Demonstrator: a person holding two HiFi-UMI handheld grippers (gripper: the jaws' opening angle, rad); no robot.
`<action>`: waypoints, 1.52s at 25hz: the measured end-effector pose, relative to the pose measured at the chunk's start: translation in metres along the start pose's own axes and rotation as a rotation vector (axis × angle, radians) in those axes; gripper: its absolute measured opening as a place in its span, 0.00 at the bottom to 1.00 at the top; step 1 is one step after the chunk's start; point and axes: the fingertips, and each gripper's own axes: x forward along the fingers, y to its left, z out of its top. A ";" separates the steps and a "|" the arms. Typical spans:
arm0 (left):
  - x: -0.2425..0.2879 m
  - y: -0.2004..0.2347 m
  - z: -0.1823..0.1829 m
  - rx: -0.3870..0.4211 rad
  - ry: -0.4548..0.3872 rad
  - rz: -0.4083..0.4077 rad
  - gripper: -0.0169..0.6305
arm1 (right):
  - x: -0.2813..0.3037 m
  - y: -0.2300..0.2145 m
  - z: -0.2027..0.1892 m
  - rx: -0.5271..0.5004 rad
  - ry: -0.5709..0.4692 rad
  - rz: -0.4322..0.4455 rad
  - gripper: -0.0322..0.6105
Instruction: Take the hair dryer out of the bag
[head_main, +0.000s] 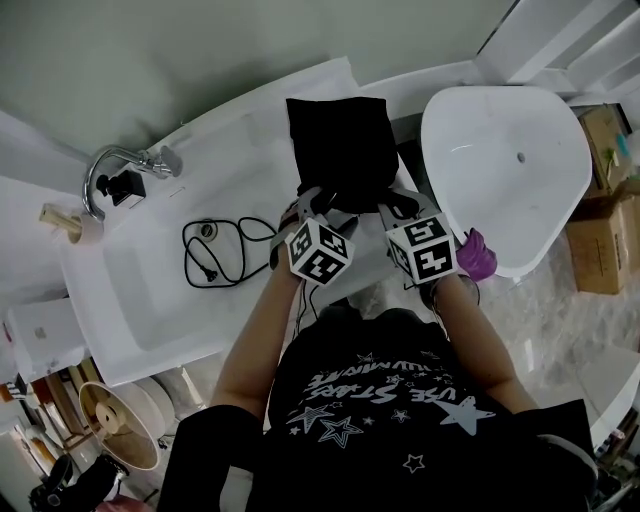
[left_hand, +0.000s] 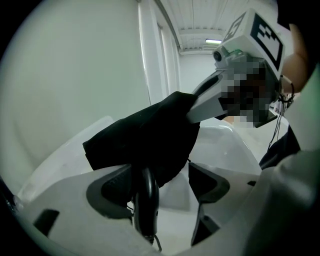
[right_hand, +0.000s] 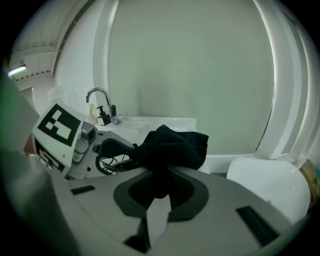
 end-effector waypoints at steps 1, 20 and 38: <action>0.002 0.001 0.001 -0.010 0.007 0.000 0.60 | 0.001 0.000 0.000 0.000 0.001 0.003 0.10; 0.025 0.028 0.017 -0.097 0.039 -0.022 0.48 | 0.008 -0.001 -0.003 0.044 0.007 0.068 0.10; 0.016 0.033 0.021 -0.159 0.002 -0.077 0.34 | 0.003 -0.017 -0.014 0.009 0.029 0.004 0.10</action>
